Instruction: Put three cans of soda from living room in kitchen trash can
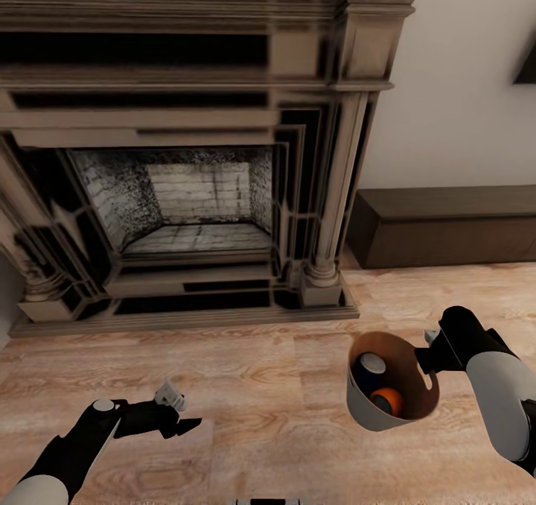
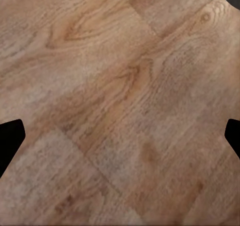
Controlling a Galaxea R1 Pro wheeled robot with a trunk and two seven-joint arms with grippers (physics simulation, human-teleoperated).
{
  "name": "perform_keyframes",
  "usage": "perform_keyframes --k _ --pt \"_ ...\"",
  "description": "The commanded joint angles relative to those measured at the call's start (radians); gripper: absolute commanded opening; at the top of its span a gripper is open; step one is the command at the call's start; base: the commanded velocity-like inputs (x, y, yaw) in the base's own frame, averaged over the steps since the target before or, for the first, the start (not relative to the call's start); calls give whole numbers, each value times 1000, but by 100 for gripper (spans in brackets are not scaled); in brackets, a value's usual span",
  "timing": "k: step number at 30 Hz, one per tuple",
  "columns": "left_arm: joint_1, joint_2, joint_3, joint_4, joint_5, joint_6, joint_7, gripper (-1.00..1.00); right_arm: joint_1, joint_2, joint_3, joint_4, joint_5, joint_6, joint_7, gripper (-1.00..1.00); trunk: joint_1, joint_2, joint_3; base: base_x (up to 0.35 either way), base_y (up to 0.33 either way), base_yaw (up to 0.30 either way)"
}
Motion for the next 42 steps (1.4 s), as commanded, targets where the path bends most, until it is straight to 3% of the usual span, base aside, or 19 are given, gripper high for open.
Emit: perform_keyframes --k 1,5,11,32,42 --pt "0 0 0 0 0 0 0 100 -1 0 -2 0 -17 4 3 -100 0 0 -4 0 0 0" --pt "0 0 -1 0 0 0 0 100 -1 0 -1 0 -17 4 3 -100 2 -1 -19 0 0 0" --pt "0 0 -1 0 -1 0 17 100 -1 0 0 0 -17 4 3 -100 2 -1 -19 0 0 0" --pt "0 0 -1 1 -3 0 23 100 2 0 -1 0 -16 4 5 -100 11 -6 -101 0 0 0" --pt "0 0 -1 2 -3 0 29 100 4 -2 -6 0 -21 4 6 -100 11 -6 -101 0 0 0"
